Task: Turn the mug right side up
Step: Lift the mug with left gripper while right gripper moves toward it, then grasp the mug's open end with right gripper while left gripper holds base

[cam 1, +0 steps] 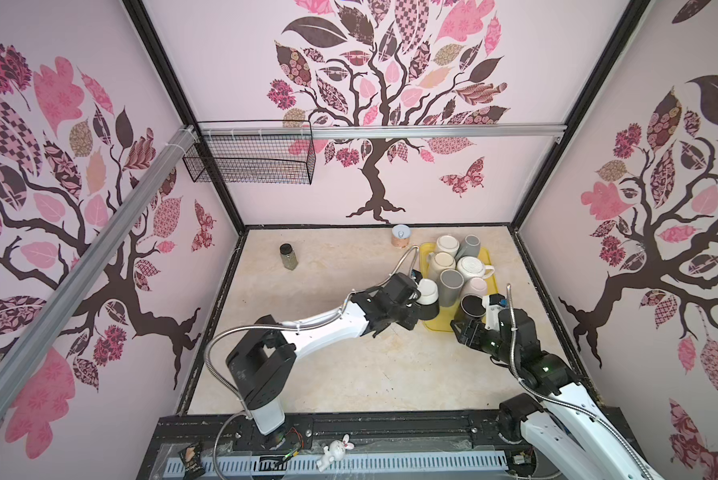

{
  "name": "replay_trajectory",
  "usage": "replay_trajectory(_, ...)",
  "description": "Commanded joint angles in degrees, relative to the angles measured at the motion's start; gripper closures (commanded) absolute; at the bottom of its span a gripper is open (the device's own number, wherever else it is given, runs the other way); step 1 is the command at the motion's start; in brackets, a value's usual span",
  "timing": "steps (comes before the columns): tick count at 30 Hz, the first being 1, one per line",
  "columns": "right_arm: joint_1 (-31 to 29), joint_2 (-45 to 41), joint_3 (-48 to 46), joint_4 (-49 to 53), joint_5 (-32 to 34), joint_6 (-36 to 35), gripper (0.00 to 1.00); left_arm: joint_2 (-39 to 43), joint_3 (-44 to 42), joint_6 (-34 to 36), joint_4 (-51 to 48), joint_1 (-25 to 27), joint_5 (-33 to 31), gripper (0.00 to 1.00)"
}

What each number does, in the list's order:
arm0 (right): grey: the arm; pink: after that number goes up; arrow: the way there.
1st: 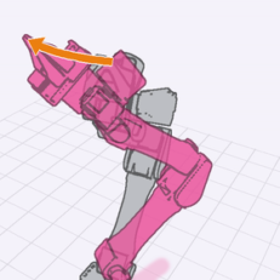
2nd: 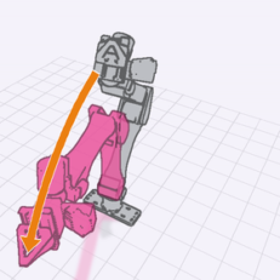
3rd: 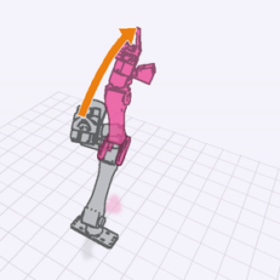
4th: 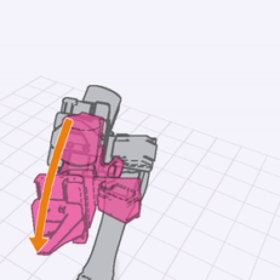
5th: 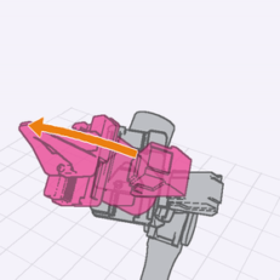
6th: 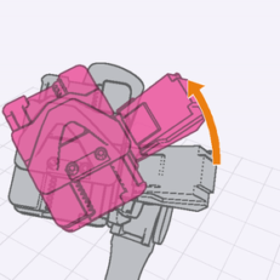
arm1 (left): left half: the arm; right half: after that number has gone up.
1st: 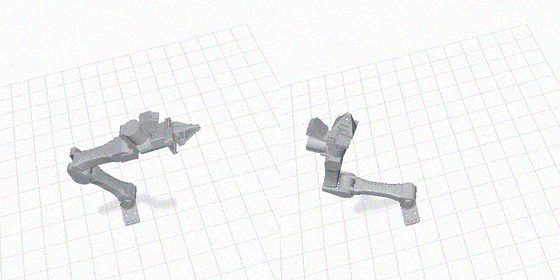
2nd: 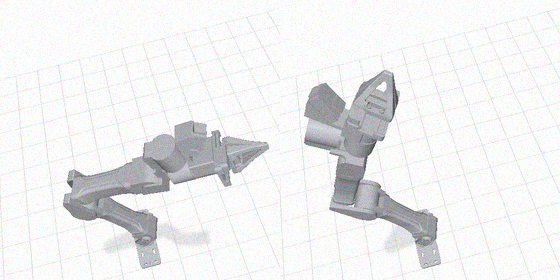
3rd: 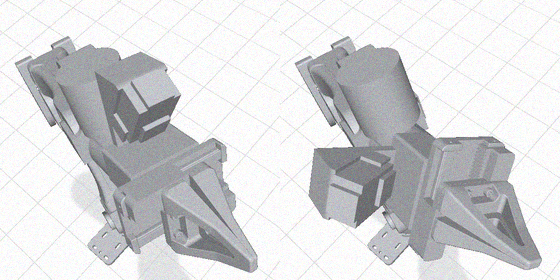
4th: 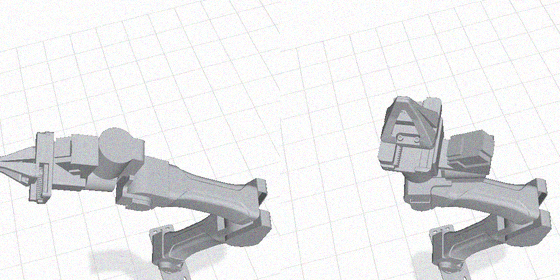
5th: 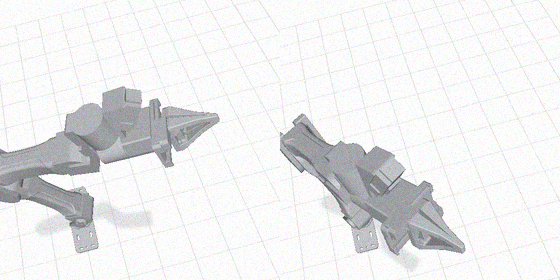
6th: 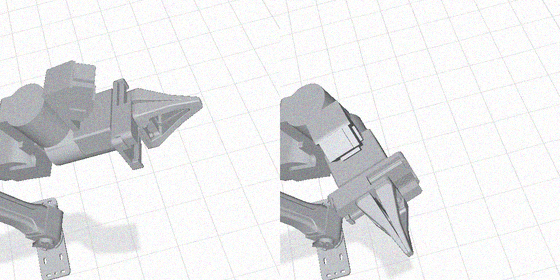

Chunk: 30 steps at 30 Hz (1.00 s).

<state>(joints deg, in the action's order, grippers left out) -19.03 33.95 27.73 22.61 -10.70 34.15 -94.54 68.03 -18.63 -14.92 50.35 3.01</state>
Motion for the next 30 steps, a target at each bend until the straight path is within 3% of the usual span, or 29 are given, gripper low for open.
replay_trajectory(1, 0.0, -0.5, 2.1, -7.1, -6.2, 1.8, 0.36, 10.5, -6.5, -5.4, 14.5, -5.5, 6.1, 1.00)
replay_trajectory(4, 0.0, 1.3, -0.6, -17.1, -11.7, 9.0, 0.40, 17.4, -12.8, -10.9, 21.2, -10.5, 9.9, 1.00)
replay_trajectory(6, -0.3, 4.0, -3.7, -29.0, -17.6, 17.5, 0.43, 20.9, -15.6, -15.4, 23.8, -13.1, 11.7, 1.00)
replay_trajectory(8, -2.9, 7.2, -5.8, -41.1, -19.2, 24.7, 0.44, 24.0, -17.5, -19.6, 27.2, -14.3, 12.4, 1.00)
replay_trajectory(13, -13.9, 13.4, 0.6, -46.5, -11.8, 23.5, 0.37, 28.1, -21.1, -27.9, 33.3, -14.4, 12.4, 1.00)
replay_trajectory(18, -14.3, 22.4, 1.9, -59.1, -15.3, 33.3, 0.35, 28.4, -23.9, -36.4, 41.5, -14.4, 13.3, 1.00)
replay_trajectory(23, -14.5, 27.5, 3.1, -65.1, -16.0, 37.3, 0.35, 27.4, -26.3, -42.8, 48.0, -14.0, 13.8, 1.00)
replay_trajectory(30, -15.0, 33.5, 6.6, -69.6, -18.0, 40.4, 0.35, 25.5, -26.6, -45.6, 51.3, -10.9, 13.7, 1.00)
